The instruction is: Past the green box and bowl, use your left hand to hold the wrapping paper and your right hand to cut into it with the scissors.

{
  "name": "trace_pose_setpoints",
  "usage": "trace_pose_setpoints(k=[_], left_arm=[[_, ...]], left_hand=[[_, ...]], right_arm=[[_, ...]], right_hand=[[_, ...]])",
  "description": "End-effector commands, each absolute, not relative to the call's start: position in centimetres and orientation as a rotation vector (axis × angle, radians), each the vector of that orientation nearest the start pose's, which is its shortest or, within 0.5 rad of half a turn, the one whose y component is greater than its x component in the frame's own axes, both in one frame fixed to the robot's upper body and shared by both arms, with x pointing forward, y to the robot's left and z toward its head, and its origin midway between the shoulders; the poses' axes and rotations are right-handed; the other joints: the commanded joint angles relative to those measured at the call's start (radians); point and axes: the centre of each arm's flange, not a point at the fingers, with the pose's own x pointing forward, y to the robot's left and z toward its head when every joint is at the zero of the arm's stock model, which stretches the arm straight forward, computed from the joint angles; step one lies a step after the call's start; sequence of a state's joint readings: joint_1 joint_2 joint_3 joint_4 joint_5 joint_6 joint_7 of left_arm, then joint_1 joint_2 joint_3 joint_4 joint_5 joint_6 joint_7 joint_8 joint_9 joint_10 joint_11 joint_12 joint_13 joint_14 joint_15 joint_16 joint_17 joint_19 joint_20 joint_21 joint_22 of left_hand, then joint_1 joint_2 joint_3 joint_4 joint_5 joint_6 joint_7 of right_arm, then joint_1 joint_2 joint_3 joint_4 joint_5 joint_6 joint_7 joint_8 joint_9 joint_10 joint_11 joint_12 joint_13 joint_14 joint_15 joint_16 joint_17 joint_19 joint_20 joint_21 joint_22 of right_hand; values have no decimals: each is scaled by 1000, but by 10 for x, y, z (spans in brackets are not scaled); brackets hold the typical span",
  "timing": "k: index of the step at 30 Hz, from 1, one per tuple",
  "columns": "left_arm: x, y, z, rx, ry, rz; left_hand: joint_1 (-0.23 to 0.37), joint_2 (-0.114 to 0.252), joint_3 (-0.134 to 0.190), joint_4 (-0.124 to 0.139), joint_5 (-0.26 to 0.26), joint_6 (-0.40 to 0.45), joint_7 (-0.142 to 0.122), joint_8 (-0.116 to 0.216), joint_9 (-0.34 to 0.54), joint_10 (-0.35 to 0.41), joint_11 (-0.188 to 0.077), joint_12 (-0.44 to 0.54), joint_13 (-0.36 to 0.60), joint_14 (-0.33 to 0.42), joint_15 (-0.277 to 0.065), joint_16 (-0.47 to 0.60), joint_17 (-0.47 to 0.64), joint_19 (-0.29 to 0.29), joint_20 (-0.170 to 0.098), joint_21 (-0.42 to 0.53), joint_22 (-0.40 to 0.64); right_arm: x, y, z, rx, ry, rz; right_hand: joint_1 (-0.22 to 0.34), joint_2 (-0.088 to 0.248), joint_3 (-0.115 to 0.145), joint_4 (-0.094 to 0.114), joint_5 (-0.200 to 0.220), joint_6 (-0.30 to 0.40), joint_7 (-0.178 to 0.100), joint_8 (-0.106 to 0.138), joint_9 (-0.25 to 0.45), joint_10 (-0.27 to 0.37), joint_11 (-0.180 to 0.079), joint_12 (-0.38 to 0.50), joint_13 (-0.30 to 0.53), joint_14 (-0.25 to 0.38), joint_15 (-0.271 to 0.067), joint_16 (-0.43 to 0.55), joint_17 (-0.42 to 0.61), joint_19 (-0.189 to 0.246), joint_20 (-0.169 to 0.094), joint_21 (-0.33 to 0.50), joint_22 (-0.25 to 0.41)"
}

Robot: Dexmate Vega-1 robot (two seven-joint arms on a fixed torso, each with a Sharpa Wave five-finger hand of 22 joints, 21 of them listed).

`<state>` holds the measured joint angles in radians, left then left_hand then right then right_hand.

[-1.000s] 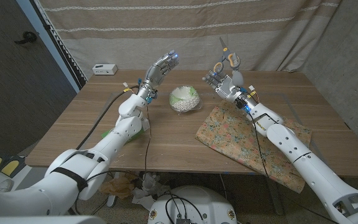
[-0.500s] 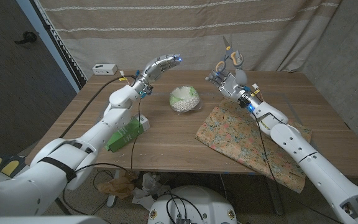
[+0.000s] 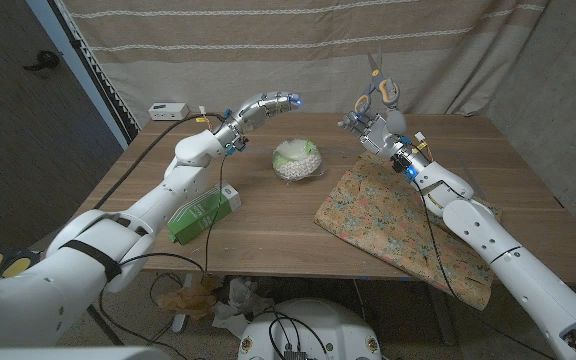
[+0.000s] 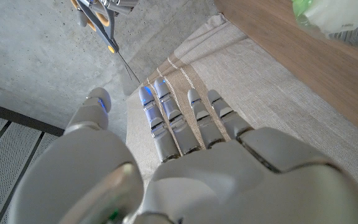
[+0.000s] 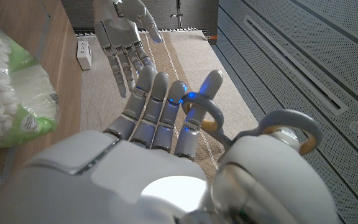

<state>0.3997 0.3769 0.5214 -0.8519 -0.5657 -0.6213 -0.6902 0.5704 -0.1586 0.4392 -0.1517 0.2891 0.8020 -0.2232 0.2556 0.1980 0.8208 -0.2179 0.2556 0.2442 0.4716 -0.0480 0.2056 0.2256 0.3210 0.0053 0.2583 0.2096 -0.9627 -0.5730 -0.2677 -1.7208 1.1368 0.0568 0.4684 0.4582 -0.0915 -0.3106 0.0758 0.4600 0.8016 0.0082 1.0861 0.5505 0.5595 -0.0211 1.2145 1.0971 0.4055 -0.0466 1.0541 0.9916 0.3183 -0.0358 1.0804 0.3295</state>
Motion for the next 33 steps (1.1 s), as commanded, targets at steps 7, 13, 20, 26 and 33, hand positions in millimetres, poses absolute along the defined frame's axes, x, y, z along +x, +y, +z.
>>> trace_pose_setpoints(k=[7,13,20,26,33], left_arm=[[654,202,101,409,-866,-835],[655,202,104,441,-824,-866],[655,200,103,513,-801,-864],[648,191,105,717,-794,-805],[650,179,105,789,-774,-858]], left_hand=[[95,29,33,-20,11,14,0,-13,-2,-34,1,-15,9,-24,-167,-3,-4,3,11,-5,0],[161,37,59,-20,4,0,0,-31,-3,-59,2,-26,11,-44,-159,-7,-8,4,8,-4,0],[178,18,54,-11,-6,-25,0,-49,-3,-134,3,-57,-1,-61,-159,-7,-10,4,7,-3,0],[146,-10,0,11,-9,-151,1,-74,-1,-297,4,-73,-21,-129,-127,-13,-9,-24,35,-14,0],[187,28,7,2,3,-129,0,-52,3,-225,1,-29,-10,-110,-155,2,-10,-16,17,-12,-2]], right_arm=[[539,-229,37,353,-675,877],[537,-232,38,355,-678,874],[533,-234,39,356,-687,887],[530,-232,39,349,-682,902],[527,-232,38,327,-694,892]], right_hand=[[7,11,7,-7,-4,-77,95,-12,-2,-3,2,4,-8,2,-56,3,-7,9,-4,7,-2],[8,13,9,-9,-4,-76,94,-15,-4,-4,1,3,-15,2,-56,3,-10,10,-6,8,-4],[9,17,10,-11,-5,-72,95,-17,-6,-4,4,4,-18,2,-55,2,-18,12,-8,8,-8],[2,10,5,-12,-8,-70,101,-27,-17,-9,7,-1,-28,-2,-57,-2,-27,13,-7,9,-13],[1,13,7,-13,-9,-71,102,-34,-22,-8,8,-1,-36,1,-54,-5,-39,14,-7,10,-17]])
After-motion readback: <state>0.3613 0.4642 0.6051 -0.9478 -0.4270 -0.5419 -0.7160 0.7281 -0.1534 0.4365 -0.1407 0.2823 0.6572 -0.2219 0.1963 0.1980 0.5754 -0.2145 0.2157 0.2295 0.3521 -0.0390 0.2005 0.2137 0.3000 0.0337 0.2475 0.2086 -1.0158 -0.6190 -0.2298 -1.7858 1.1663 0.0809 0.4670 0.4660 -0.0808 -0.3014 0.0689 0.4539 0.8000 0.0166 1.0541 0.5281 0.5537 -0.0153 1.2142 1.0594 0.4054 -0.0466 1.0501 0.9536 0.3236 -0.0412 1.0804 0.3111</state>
